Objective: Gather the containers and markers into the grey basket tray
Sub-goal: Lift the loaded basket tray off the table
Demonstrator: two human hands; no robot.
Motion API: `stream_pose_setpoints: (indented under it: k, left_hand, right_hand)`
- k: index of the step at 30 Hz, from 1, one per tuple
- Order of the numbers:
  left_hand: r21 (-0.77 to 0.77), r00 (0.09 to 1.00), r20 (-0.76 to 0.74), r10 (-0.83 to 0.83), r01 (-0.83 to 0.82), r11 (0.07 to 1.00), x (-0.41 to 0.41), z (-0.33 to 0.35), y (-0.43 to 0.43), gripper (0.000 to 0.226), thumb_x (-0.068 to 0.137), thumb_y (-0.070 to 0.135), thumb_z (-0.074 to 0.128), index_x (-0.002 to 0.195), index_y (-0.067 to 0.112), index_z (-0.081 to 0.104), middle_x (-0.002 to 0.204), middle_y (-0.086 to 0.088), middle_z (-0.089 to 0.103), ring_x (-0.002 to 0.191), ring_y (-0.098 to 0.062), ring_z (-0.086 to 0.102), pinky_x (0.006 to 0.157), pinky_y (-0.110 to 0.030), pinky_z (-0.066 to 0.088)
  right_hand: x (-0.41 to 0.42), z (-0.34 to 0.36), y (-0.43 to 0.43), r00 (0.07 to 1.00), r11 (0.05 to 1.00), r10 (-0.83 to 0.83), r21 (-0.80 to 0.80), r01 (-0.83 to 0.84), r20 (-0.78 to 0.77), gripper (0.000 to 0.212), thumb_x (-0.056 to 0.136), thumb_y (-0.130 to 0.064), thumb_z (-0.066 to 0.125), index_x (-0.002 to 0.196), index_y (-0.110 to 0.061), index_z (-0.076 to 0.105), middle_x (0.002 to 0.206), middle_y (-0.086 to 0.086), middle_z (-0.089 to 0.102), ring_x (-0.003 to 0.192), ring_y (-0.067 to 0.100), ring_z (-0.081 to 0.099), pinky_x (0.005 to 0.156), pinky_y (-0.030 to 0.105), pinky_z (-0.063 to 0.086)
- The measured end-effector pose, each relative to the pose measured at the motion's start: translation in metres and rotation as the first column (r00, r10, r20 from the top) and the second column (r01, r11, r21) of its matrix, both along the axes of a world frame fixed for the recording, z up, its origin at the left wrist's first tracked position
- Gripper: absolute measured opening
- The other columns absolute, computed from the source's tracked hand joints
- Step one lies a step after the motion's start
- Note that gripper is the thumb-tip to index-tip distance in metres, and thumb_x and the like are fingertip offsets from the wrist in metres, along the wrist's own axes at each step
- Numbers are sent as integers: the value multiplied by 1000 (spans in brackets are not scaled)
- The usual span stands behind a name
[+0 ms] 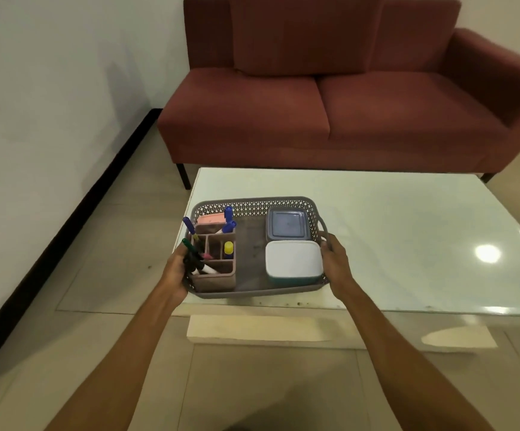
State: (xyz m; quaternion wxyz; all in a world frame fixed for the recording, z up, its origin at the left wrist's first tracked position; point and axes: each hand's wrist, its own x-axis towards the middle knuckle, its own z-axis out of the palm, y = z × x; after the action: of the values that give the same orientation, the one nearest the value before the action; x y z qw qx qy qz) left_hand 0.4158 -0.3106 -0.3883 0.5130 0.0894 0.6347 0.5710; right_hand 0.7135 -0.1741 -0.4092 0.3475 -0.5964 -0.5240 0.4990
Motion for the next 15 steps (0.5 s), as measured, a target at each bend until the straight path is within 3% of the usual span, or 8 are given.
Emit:
stream_pose_setpoints:
  k: [6, 10, 12, 15]
  left_hand:
    - [27, 999, -23, 44, -44, 999, 40, 18, -47, 30, 94, 47, 55, 98, 22, 72, 107, -7, 70, 111, -27, 60, 109, -51, 44]
    - [28, 998, -33, 62, -62, 998, 57, 24, -76, 31, 96, 48, 53, 99, 25, 73, 112, -9, 70, 117, -29, 60, 111, -53, 43]
    - [50, 998, -37, 50, -48, 998, 61, 20, -93, 31, 96, 48, 53, 99, 26, 75, 110, -9, 69, 113, -28, 59, 110, -53, 41]
    - [61, 998, -38, 47, -45, 997, 64, 8, -124, 33, 97, 48, 52, 103, 25, 75, 115, -9, 65, 111, -26, 54, 113, -53, 38]
  right_hand:
    - [35, 19, -32, 999, 999, 36, 10, -36, -20, 34, 102, -19, 34, 121, -29, 60, 115, -2, 65, 104, 19, 61, 88, 38, 51]
    - [52, 22, -64, 998, 999, 30, 12, -29, -49, 33, 101, -19, 35, 114, -34, 61, 108, -8, 66, 105, 19, 62, 90, 40, 52]
    - [56, 19, -80, 997, 999, 31, 19, -30, -67, 31, 101, -19, 37, 108, -35, 62, 111, -1, 68, 105, 23, 63, 91, 45, 53]
    - [59, 9, -107, 996, 1000, 19, 19, -17, -87, 29, 101, -18, 41, 114, -27, 65, 113, 3, 69, 109, 29, 64, 95, 50, 51]
